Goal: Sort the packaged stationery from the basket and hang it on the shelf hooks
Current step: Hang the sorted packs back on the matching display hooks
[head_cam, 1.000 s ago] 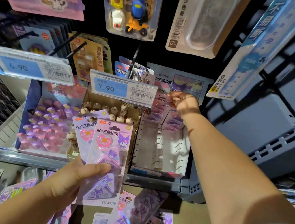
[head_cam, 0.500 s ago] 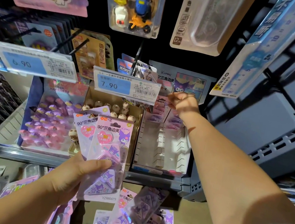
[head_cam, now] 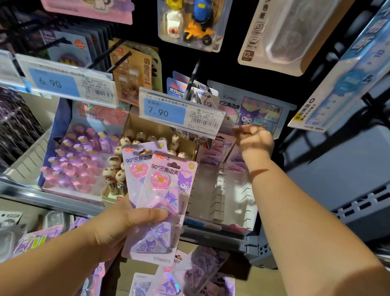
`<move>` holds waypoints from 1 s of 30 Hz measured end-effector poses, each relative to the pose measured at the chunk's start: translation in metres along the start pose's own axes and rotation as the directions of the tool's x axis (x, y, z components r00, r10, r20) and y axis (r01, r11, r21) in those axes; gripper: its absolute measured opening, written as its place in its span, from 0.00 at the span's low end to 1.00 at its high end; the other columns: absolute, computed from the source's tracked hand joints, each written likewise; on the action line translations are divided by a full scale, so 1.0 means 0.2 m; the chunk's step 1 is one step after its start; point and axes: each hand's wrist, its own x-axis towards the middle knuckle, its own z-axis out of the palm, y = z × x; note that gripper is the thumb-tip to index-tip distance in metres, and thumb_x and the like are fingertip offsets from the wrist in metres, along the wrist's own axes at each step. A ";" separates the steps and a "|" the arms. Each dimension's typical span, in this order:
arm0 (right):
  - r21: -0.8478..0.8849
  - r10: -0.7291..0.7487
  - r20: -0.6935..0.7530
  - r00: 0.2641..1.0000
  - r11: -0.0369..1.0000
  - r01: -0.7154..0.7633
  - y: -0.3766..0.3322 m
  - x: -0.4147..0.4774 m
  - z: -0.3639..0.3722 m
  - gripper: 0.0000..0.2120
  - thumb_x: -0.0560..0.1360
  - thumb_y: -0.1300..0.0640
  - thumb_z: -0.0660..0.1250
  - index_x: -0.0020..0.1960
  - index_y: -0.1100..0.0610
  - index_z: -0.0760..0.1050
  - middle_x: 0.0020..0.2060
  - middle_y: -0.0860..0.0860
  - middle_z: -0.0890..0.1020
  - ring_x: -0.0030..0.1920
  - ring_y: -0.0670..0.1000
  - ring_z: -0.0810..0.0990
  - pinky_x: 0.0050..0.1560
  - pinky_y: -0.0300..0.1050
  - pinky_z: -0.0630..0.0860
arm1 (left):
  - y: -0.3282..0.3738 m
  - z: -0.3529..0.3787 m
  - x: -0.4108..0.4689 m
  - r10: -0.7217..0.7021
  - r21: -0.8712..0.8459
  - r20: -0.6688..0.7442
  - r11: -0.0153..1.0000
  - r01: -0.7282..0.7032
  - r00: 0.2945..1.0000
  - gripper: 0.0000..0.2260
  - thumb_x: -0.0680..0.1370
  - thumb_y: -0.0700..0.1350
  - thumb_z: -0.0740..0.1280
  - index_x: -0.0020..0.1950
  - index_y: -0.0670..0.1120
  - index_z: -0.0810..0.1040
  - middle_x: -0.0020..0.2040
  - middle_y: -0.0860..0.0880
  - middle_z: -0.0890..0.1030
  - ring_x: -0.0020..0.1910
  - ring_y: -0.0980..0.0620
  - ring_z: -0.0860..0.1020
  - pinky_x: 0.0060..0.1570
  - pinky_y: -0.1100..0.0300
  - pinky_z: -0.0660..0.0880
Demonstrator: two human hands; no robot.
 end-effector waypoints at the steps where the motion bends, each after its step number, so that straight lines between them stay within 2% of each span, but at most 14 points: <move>1: -0.061 0.002 0.035 0.999 0.998 0.000 -0.01 -0.03 0.01 0.15 0.78 0.71 0.49 0.35 0.59 0.63 0.28 0.51 0.66 0.29 0.50 0.67 0.47 0.54 0.74 | 0.00 0.00 0.00 0.011 0.010 0.009 1.000 -0.011 1.000 0.33 0.60 0.43 0.76 0.64 0.38 0.75 0.52 0.38 0.83 0.50 0.40 0.83 0.44 0.54 0.80; 2: -0.248 -0.070 0.051 0.996 0.965 0.081 -0.02 -0.05 0.00 0.16 0.79 0.70 0.50 0.34 0.60 0.63 0.26 0.51 0.68 0.30 0.51 0.67 0.48 0.53 0.72 | 0.01 0.01 0.00 0.017 0.014 0.010 1.000 -0.017 1.000 0.31 0.61 0.42 0.76 0.64 0.38 0.75 0.51 0.39 0.84 0.49 0.42 0.83 0.43 0.55 0.80; 3: -0.495 -0.135 0.151 0.979 0.847 0.193 -0.01 -0.08 -0.03 0.16 0.79 0.67 0.53 0.34 0.61 0.67 0.26 0.51 0.71 0.31 0.51 0.69 0.46 0.47 0.72 | 0.01 0.02 0.00 0.021 0.012 0.013 1.000 -0.022 1.000 0.29 0.63 0.40 0.74 0.63 0.38 0.75 0.50 0.39 0.84 0.48 0.42 0.84 0.42 0.57 0.80; 5: -0.806 -0.099 0.359 0.928 0.469 0.361 0.01 -0.12 -0.08 0.10 0.77 0.57 0.63 0.42 0.62 0.78 0.32 0.50 0.77 0.34 0.50 0.74 0.37 0.38 0.70 | 0.01 0.03 0.00 0.022 0.014 -0.001 1.000 -0.022 1.000 0.27 0.65 0.40 0.71 0.63 0.39 0.75 0.50 0.40 0.84 0.47 0.44 0.84 0.41 0.58 0.80; 8: -0.810 0.273 0.433 0.859 0.536 0.238 0.04 -0.25 -0.16 0.11 0.76 0.52 0.67 0.41 0.60 0.78 0.32 0.50 0.80 0.32 0.47 0.76 0.30 0.35 0.71 | 0.02 0.03 -0.01 0.026 0.006 -0.012 1.000 -0.026 1.000 0.27 0.65 0.40 0.71 0.64 0.40 0.75 0.50 0.41 0.84 0.47 0.45 0.84 0.42 0.57 0.80; 9: -0.838 0.362 0.451 0.816 0.486 0.248 0.05 -0.30 -0.18 0.11 0.77 0.51 0.67 0.41 0.58 0.77 0.32 0.49 0.80 0.32 0.46 0.77 0.30 0.35 0.72 | 0.02 0.04 -0.01 0.028 0.008 -0.015 1.000 -0.028 1.000 0.27 0.65 0.40 0.71 0.64 0.40 0.75 0.49 0.41 0.84 0.47 0.45 0.84 0.42 0.57 0.80; 13: -0.867 0.590 0.474 0.653 0.440 0.232 0.14 -0.43 -0.28 0.03 0.74 0.57 0.69 0.48 0.53 0.78 0.39 0.48 0.84 0.37 0.46 0.80 0.34 0.36 0.77 | 0.00 0.05 -0.02 0.012 -0.023 -0.032 1.000 -0.013 0.999 0.27 0.65 0.39 0.72 0.64 0.39 0.75 0.50 0.41 0.85 0.47 0.45 0.84 0.41 0.57 0.80; 16: -0.864 0.618 0.446 0.647 0.487 0.130 0.19 -0.47 -0.29 0.05 0.77 0.63 0.66 0.50 0.55 0.79 0.40 0.49 0.84 0.39 0.47 0.81 0.38 0.38 0.79 | -0.02 0.07 -0.04 0.014 -0.058 -0.040 0.998 -0.016 0.999 0.29 0.66 0.45 0.76 0.64 0.37 0.75 0.54 0.42 0.84 0.50 0.48 0.84 0.42 0.63 0.79; 18: -0.867 0.626 0.445 0.640 0.480 0.134 0.18 -0.49 -0.28 0.05 0.78 0.63 0.65 0.50 0.55 0.78 0.37 0.48 0.84 0.36 0.45 0.81 0.37 0.38 0.79 | -0.02 0.09 -0.05 -0.007 -0.091 -0.077 0.996 0.000 0.997 0.17 0.77 0.54 0.68 0.58 0.43 0.77 0.47 0.50 0.86 0.45 0.57 0.84 0.38 0.70 0.78; 20: -0.878 0.646 0.446 0.620 0.449 0.164 0.17 -0.50 -0.29 0.05 0.78 0.63 0.64 0.49 0.54 0.76 0.33 0.46 0.83 0.32 0.43 0.80 0.34 0.38 0.78 | -0.02 0.10 -0.05 -0.032 -0.126 -0.120 0.992 0.017 0.992 0.25 0.74 0.64 0.55 0.59 0.49 0.77 0.51 0.50 0.86 0.49 0.54 0.84 0.43 0.64 0.81; 22: -0.884 0.657 0.447 0.607 0.427 0.189 0.17 -0.52 -0.30 0.06 0.79 0.63 0.63 0.49 0.53 0.75 0.31 0.45 0.82 0.29 0.42 0.79 0.30 0.36 0.76 | -0.02 0.09 -0.05 -0.047 -0.154 -0.174 0.988 0.020 0.984 0.30 0.71 0.67 0.57 0.64 0.50 0.77 0.57 0.45 0.84 0.55 0.46 0.83 0.51 0.51 0.81; 25: -0.886 0.626 0.452 0.636 0.400 0.236 0.14 -0.51 -0.31 0.06 0.79 0.62 0.64 0.48 0.52 0.76 0.30 0.44 0.81 0.26 0.39 0.74 0.26 0.32 0.67 | -0.04 0.08 -0.05 -0.050 -0.178 -0.221 0.984 0.010 0.974 0.25 0.74 0.63 0.66 0.65 0.49 0.78 0.58 0.43 0.83 0.56 0.42 0.82 0.58 0.45 0.76; 28: -0.885 0.532 0.447 0.720 0.379 0.269 0.06 -0.46 -0.32 0.08 0.77 0.62 0.66 0.48 0.50 0.75 0.30 0.46 0.77 0.23 0.39 0.68 0.24 0.32 0.60 | -0.06 0.08 -0.05 -0.072 -0.217 -0.252 0.976 0.016 0.965 0.15 0.75 0.49 0.70 0.59 0.45 0.80 0.50 0.42 0.85 0.45 0.44 0.85 0.41 0.53 0.82; 30: -0.875 0.476 0.441 0.761 0.416 0.247 0.00 -0.41 -0.32 0.09 0.76 0.63 0.67 0.46 0.49 0.75 0.29 0.47 0.74 0.22 0.40 0.66 0.21 0.31 0.58 | -0.06 0.09 -0.06 -0.091 -0.225 -0.267 0.974 0.030 0.959 0.16 0.71 0.47 0.71 0.56 0.43 0.80 0.47 0.40 0.85 0.40 0.43 0.85 0.35 0.53 0.82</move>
